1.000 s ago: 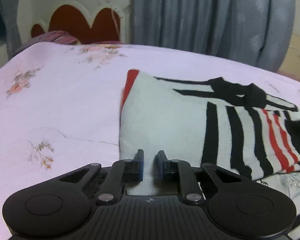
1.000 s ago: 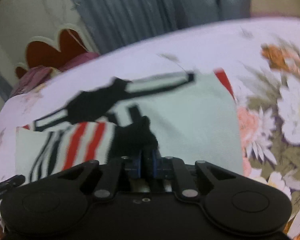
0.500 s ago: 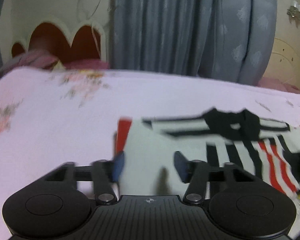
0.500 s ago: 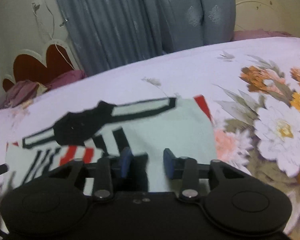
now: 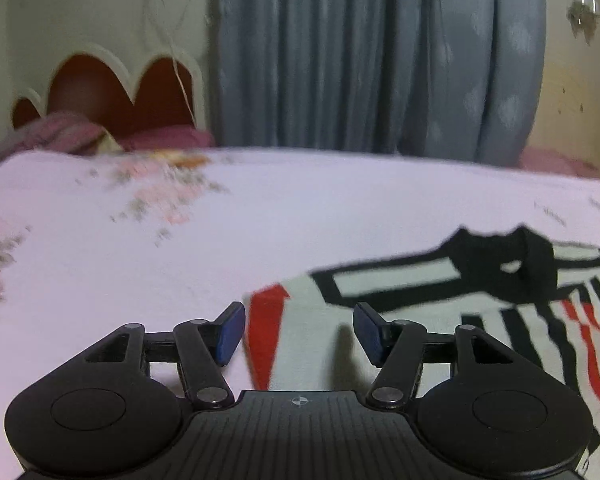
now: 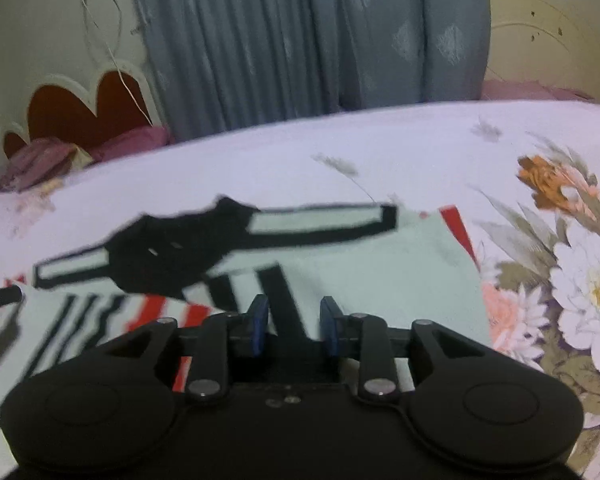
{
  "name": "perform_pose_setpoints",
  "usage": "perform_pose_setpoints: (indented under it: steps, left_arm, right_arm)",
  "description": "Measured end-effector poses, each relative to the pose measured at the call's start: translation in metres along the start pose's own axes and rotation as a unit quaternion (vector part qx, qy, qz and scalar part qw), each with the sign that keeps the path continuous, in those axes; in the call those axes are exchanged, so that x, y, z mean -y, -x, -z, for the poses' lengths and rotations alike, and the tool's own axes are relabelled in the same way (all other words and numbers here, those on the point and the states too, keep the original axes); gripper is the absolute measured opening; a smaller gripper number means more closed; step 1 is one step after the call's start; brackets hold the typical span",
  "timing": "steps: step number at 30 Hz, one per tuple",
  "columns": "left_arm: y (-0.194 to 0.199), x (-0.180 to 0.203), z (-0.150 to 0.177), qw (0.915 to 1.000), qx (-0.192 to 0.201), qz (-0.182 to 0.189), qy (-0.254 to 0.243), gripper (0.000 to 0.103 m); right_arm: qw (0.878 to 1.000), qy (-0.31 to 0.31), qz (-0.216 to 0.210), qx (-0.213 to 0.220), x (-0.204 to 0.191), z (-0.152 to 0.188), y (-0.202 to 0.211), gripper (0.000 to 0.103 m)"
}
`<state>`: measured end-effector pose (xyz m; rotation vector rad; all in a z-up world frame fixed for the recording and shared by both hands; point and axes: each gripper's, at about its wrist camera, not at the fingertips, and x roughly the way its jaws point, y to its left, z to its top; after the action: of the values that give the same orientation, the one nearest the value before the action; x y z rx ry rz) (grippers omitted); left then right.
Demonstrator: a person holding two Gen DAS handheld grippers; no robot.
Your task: Fold small clothes
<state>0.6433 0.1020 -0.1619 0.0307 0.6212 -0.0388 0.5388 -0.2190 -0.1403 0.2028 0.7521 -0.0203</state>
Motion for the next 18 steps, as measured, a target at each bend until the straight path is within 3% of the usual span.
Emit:
perform_pose_setpoints:
  steps: [2, 6, 8, 9, 11, 15, 17, 18]
  left_arm:
    - [0.003, 0.002, -0.002, 0.9997, 0.003, 0.021, 0.011, 0.059]
    - [-0.014, 0.019, -0.007, 0.9990, -0.020, 0.035, -0.018, 0.060]
    - [-0.018, 0.024, -0.005, 0.9986, -0.032, 0.040, -0.016, 0.072]
    - [-0.019, 0.026, -0.003, 0.9986, -0.031, 0.037, -0.021, 0.085]
    - [-0.022, 0.027, 0.002, 0.9981, -0.043, 0.029, -0.034, 0.088]
    - [-0.020, 0.008, 0.017, 0.9981, -0.055, 0.009, -0.027, 0.092]
    - [-0.018, -0.004, 0.022, 0.9978, -0.063, 0.021, -0.008, 0.093]
    - [-0.018, -0.007, 0.023, 0.9977, -0.063, 0.026, -0.002, 0.093]
  right_arm:
    - [1.000, 0.007, -0.022, 0.004, -0.011, -0.004, 0.000, 0.026]
    - [0.996, 0.044, -0.071, -0.009, -0.059, -0.005, -0.019, 0.024]
    - [0.994, 0.055, -0.089, -0.017, -0.082, -0.003, -0.030, 0.024]
    - [0.993, 0.059, -0.096, -0.024, -0.092, -0.001, -0.034, 0.024]
    - [0.991, 0.069, -0.105, -0.037, -0.107, 0.004, -0.043, 0.024]
    - [0.992, 0.089, -0.071, -0.044, -0.105, 0.013, -0.049, 0.015]
    - [0.997, 0.073, 0.003, -0.026, -0.079, 0.015, -0.041, 0.007]
    - [0.998, 0.052, 0.018, -0.024, -0.064, 0.016, -0.039, 0.002]
